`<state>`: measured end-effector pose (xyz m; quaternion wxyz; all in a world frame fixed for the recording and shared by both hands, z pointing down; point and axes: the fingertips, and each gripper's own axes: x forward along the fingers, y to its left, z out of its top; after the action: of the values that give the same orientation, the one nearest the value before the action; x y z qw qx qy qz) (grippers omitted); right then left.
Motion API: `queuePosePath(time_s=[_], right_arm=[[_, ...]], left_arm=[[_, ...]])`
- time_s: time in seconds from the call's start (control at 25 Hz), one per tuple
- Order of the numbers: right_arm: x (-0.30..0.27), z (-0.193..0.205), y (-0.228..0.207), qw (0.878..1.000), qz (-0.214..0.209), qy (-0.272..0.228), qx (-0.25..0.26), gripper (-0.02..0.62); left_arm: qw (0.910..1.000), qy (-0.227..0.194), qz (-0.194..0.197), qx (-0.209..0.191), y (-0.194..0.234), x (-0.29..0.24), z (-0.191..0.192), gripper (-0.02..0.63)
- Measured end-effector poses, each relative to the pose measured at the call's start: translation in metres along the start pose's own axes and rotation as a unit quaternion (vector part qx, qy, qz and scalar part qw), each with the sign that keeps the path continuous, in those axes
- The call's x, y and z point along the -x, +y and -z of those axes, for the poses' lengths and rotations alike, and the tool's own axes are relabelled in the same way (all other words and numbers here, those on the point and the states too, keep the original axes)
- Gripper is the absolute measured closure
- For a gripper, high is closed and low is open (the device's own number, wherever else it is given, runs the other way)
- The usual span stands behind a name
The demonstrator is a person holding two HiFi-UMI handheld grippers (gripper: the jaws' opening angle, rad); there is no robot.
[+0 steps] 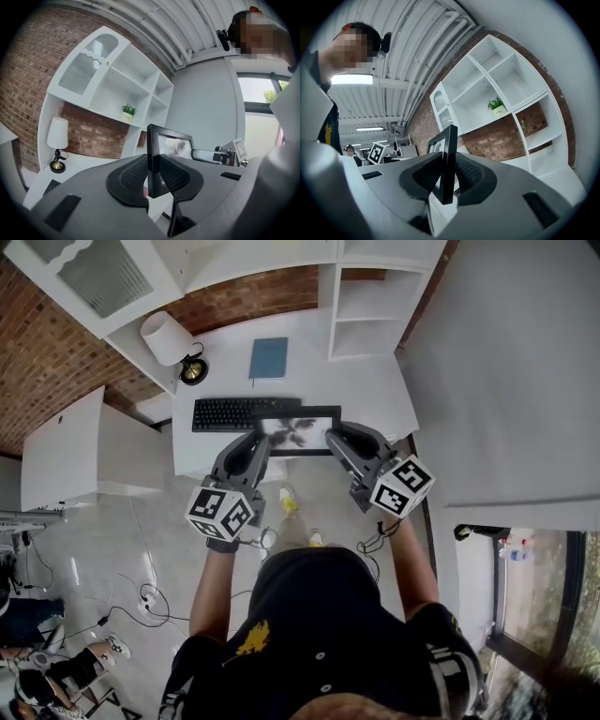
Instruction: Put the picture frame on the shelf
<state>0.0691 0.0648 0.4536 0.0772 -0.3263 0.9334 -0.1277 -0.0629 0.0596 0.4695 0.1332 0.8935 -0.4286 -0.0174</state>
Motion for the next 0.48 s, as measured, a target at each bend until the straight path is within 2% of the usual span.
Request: queuePosePath(time_s=[0.2, 0.48], right_arm=[[-0.026, -0.008, -0.018, 1.000, 0.018, 0.005, 0.008, 0.515], [-0.078, -0.023, -0.048, 0.999, 0.019, 0.019, 0.023, 0.515]], left_arm=[[0.9999, -0.005, 0.008, 0.003, 0.026, -0.022, -0.011, 0.514], [0.9997, -0.018, 0.010, 0.010, 0.073, -0.054, -0.032, 0.514]])
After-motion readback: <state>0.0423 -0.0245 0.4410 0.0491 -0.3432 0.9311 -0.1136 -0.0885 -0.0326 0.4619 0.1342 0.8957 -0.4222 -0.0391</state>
